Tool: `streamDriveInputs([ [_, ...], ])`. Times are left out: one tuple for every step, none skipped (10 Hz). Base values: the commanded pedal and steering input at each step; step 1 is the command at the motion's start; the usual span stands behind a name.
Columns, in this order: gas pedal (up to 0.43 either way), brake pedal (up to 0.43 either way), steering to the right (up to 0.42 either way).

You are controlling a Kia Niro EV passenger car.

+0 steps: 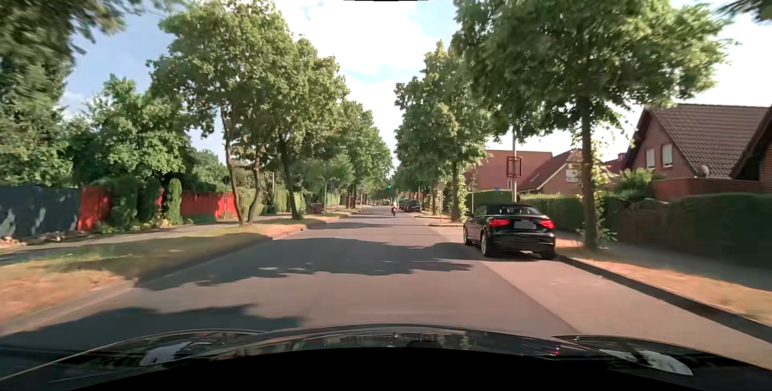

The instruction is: Follow the waypoints while adhering to traffic rules and regulations

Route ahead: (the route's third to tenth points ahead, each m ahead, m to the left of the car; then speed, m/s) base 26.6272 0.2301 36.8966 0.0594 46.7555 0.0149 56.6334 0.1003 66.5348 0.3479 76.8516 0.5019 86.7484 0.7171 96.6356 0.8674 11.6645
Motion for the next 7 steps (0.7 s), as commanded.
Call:
streamDriveInputs([
  [0.240,0.000,-0.004],
  [0.240,0.000,-0.003],
  [0.240,0.000,0.000],
  [0.240,0.000,0.000],
  [0.228,0.000,0.000],
  [0.228,0.000,-0.001],
  [0.228,0.000,0.000],
])
